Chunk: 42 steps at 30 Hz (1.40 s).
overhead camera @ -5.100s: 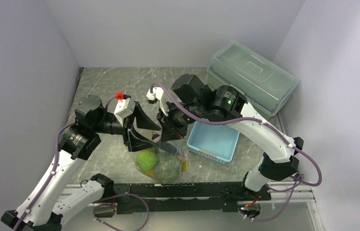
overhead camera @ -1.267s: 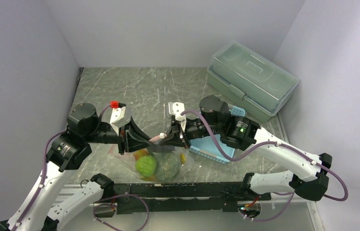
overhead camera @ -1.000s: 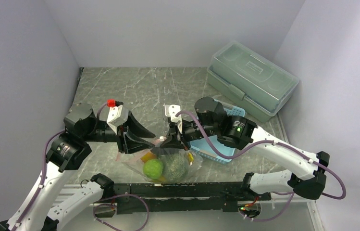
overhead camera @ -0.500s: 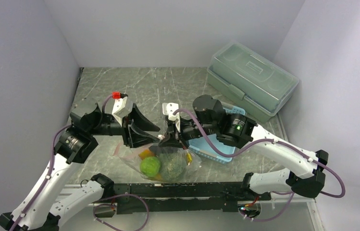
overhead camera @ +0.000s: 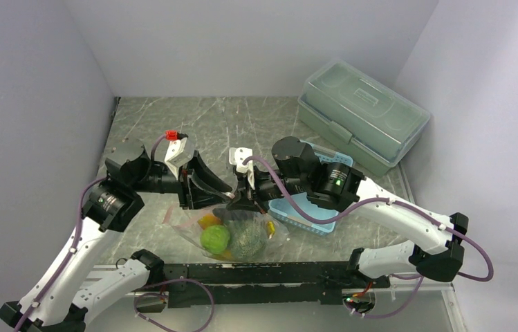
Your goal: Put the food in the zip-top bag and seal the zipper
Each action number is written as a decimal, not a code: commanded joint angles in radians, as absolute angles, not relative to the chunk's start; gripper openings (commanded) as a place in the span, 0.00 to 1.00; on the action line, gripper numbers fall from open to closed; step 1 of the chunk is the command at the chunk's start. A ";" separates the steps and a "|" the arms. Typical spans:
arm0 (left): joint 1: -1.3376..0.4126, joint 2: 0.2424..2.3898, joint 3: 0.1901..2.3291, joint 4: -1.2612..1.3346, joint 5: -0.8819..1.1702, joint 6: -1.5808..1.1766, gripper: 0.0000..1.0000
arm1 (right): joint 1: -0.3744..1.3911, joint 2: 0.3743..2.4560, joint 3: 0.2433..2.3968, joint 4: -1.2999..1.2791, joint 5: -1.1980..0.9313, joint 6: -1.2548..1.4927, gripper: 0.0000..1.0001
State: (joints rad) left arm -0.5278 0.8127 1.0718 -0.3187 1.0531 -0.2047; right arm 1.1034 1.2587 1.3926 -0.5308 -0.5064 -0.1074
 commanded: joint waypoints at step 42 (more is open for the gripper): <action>-0.529 0.781 1.092 -0.442 1.018 -0.124 0.00 | 1.109 1.088 1.459 -0.464 -0.320 -0.039 0.00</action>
State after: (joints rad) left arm -0.5282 0.7906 1.0714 -0.3630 1.0367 -0.1665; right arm 1.1107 1.1641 1.3964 -0.5648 -0.3660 -0.0620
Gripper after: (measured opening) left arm 0.044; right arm 0.010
